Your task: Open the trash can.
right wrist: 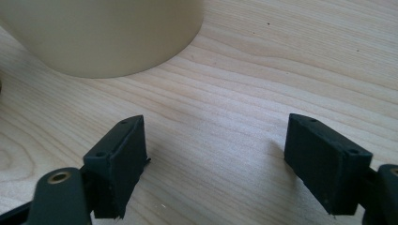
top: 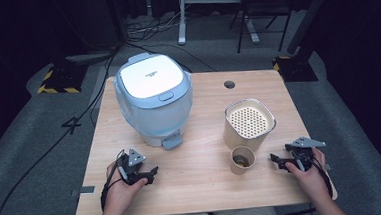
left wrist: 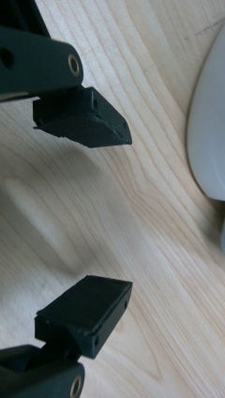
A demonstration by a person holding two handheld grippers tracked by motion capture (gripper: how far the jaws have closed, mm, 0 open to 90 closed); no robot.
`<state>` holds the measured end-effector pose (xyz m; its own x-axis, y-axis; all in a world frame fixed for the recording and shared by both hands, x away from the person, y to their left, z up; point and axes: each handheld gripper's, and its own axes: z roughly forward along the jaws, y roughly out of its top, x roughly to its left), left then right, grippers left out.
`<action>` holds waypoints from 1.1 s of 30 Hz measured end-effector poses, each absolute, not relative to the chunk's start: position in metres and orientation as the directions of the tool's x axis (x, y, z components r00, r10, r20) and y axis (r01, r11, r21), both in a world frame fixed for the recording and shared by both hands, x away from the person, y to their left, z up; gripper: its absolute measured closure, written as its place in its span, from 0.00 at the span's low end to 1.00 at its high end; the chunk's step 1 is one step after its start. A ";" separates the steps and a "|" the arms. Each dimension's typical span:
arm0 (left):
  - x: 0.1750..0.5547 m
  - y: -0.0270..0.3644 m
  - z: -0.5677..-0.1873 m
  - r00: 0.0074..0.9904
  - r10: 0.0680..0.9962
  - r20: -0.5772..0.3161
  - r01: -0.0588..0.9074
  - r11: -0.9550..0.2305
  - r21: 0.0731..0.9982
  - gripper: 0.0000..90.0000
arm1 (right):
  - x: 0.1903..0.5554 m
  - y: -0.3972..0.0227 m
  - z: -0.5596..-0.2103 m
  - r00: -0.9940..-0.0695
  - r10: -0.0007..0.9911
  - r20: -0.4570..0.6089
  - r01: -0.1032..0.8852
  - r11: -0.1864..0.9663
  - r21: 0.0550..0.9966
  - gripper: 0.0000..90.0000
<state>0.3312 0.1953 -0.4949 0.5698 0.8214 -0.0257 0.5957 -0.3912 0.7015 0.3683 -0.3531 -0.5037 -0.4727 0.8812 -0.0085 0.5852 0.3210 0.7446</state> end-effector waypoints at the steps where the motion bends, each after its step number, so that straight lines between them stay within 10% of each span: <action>1: 0.331 0.195 -0.493 0.577 0.816 -0.027 0.594 -0.397 0.700 0.30 | 0.368 -0.353 -0.504 -0.473 0.881 -0.008 0.585 0.321 0.745 0.24; 33: 0.317 0.208 -0.405 0.691 0.722 -0.040 0.389 -0.324 0.863 0.37 | 0.369 -0.353 -0.504 -0.481 0.877 -0.007 0.584 0.326 0.744 0.23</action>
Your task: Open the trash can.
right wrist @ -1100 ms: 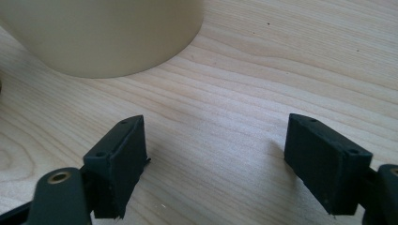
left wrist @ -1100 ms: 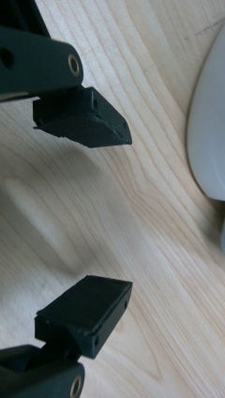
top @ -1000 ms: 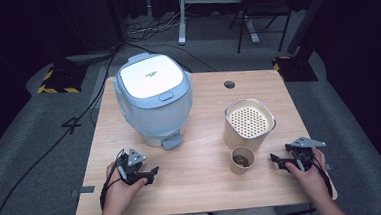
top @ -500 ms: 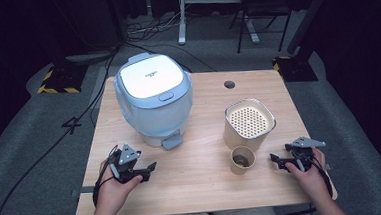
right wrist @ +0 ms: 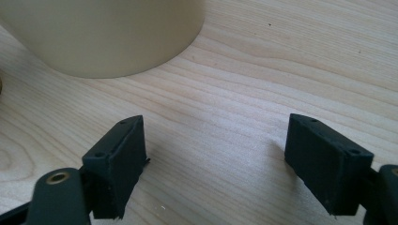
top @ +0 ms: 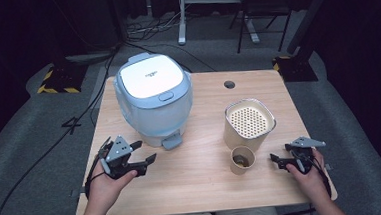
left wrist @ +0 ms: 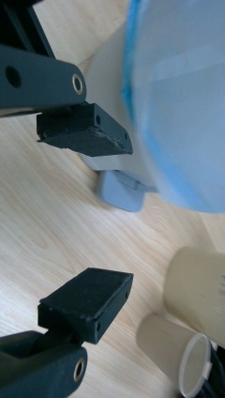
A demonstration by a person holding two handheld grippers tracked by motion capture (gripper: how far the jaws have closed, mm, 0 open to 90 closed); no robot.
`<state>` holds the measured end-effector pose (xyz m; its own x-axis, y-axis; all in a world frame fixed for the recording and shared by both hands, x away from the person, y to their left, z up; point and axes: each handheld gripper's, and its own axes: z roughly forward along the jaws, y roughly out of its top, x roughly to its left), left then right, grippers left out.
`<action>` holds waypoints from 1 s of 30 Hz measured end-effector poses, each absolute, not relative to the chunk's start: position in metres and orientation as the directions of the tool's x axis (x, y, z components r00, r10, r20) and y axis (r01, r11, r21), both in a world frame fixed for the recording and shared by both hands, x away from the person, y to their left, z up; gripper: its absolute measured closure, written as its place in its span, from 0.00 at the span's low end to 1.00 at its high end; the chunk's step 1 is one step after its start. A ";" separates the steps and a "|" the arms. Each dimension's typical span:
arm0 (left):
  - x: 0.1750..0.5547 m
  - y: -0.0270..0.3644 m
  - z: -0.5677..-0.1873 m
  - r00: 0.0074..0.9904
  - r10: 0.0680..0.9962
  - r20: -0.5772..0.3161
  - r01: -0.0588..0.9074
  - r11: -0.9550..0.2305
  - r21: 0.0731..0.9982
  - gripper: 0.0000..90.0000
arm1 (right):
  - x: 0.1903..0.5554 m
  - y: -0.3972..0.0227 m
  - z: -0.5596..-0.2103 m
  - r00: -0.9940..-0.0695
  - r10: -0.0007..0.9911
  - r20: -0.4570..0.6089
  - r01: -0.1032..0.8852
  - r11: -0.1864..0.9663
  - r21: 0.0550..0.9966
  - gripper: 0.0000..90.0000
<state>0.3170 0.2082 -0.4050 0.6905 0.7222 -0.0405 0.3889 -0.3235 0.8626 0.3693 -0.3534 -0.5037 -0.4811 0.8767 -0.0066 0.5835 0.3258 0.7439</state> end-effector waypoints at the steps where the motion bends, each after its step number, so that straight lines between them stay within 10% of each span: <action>1: 0.317 0.209 -0.399 0.702 0.712 -0.032 0.367 -0.323 0.873 0.37 | 0.369 -0.353 -0.504 -0.481 0.877 -0.007 0.583 0.326 0.744 0.23; 16: 0.323 0.207 -0.368 0.785 0.618 0.029 0.245 -0.353 0.903 0.41 | 0.370 -0.353 -0.504 -0.485 0.875 -0.008 0.582 0.329 0.743 0.23; 30: 0.337 0.210 -0.337 0.877 0.478 -0.037 0.199 -0.292 0.936 0.65 | 0.370 -0.353 -0.504 -0.485 0.875 -0.008 0.582 0.329 0.743 0.23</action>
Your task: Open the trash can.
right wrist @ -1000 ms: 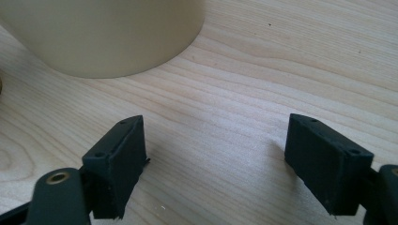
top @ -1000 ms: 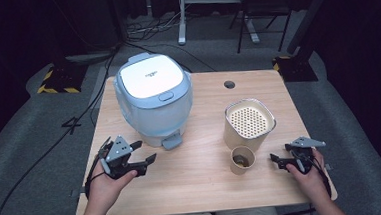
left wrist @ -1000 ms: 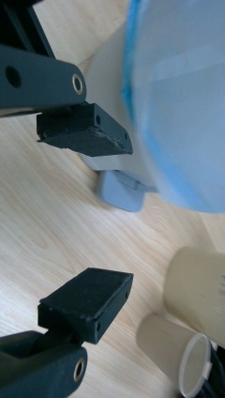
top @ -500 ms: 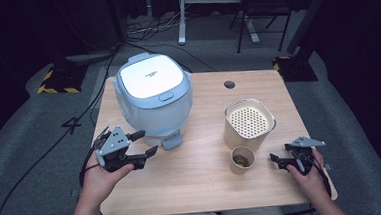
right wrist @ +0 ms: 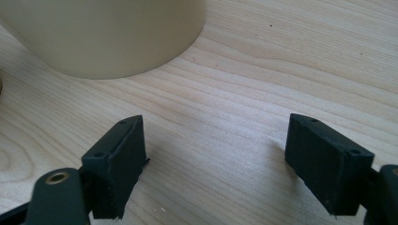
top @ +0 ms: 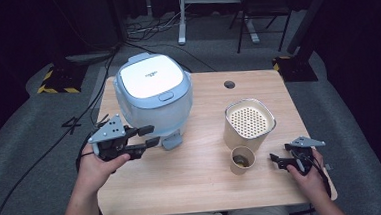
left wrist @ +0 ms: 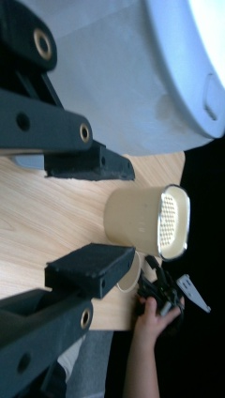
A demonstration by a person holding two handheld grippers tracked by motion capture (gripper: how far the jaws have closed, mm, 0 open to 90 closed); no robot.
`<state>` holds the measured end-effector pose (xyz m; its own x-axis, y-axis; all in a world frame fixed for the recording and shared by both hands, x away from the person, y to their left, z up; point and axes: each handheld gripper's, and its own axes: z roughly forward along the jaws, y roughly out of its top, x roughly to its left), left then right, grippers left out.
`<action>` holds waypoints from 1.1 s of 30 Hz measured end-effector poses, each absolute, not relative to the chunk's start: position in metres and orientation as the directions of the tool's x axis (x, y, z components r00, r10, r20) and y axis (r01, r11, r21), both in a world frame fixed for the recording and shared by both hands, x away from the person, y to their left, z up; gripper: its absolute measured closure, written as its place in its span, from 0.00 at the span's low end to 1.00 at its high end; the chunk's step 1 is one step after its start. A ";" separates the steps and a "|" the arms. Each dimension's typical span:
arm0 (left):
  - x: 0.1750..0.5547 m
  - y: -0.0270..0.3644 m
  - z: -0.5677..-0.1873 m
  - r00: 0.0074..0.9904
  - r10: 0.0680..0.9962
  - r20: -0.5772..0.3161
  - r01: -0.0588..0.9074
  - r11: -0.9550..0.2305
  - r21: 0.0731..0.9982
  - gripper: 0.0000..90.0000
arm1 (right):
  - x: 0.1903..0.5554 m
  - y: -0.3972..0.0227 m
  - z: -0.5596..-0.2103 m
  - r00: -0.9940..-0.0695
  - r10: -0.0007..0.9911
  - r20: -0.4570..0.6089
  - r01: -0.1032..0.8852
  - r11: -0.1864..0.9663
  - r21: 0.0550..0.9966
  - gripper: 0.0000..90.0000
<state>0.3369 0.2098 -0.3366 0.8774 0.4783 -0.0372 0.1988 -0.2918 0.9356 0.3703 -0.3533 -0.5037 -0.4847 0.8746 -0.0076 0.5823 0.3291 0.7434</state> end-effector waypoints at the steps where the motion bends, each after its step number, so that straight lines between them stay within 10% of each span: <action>1: 0.339 0.211 -0.334 0.880 0.472 -0.046 0.200 -0.282 0.938 0.67 | 0.370 -0.353 -0.504 -0.485 0.875 -0.007 0.583 0.329 0.743 0.23; 24: 0.396 0.200 -0.295 0.859 0.492 -0.143 0.245 -0.149 0.958 0.94 | 0.370 -0.353 -0.504 -0.483 0.876 -0.005 0.584 0.327 0.743 0.23; 33: 0.413 0.184 -0.291 0.834 0.552 -0.007 0.216 -0.315 0.924 1.00 | 0.370 -0.353 -0.504 -0.483 0.876 -0.005 0.585 0.327 0.742 0.23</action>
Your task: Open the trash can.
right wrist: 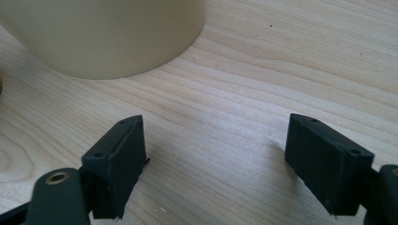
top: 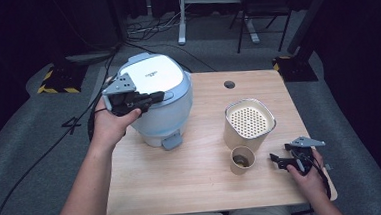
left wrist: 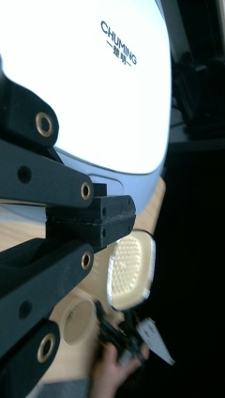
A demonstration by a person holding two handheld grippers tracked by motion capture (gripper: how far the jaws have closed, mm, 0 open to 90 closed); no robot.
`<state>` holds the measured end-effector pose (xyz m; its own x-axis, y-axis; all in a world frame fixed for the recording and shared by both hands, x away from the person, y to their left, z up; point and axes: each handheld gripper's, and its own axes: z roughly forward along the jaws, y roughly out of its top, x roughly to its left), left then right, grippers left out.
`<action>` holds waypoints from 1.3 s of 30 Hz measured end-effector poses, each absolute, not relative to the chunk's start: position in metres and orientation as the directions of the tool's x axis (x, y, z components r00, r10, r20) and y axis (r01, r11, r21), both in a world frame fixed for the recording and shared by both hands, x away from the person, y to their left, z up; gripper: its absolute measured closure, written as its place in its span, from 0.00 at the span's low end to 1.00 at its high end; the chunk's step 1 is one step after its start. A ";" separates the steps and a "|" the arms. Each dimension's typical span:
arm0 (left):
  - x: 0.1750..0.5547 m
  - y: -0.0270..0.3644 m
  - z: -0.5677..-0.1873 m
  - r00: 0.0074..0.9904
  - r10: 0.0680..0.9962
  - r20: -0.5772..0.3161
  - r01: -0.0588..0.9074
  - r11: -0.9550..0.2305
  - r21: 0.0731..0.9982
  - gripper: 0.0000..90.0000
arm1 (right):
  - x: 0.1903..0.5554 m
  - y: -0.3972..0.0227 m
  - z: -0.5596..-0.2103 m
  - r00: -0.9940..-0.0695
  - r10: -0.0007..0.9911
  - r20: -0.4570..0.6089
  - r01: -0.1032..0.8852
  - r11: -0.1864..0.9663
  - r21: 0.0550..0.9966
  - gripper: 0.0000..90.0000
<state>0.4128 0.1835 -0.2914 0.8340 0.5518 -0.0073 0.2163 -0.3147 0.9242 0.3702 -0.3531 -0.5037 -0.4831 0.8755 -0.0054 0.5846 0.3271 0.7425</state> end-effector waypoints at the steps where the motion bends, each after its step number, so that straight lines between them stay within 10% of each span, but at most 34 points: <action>1: 0.413 0.181 -0.291 0.833 0.553 -0.005 0.220 -0.323 0.920 1.00 | 0.370 -0.353 -0.504 -0.483 0.875 -0.005 0.585 0.327 0.742 0.23; 26: 0.420 0.165 -0.290 0.825 0.565 -0.005 0.256 -0.365 0.895 1.00 | 0.370 -0.353 -0.504 -0.483 0.875 -0.006 0.584 0.327 0.742 0.23; 32: 0.407 0.165 -0.287 0.866 0.499 -0.025 0.200 -0.300 0.933 0.70 | 0.370 -0.353 -0.504 -0.483 0.876 -0.005 0.585 0.327 0.742 0.23; 39: 0.381 0.169 -0.290 0.896 0.443 -0.006 0.158 -0.305 0.939 0.59 | 0.371 -0.353 -0.504 -0.483 0.876 -0.007 0.582 0.327 0.745 0.23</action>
<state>0.3806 0.1690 -0.2898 0.8963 0.4435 -0.0064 0.1578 -0.3052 0.9391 0.3710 -0.3528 -0.5037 -0.4831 0.8756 -0.0074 0.5819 0.3273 0.7445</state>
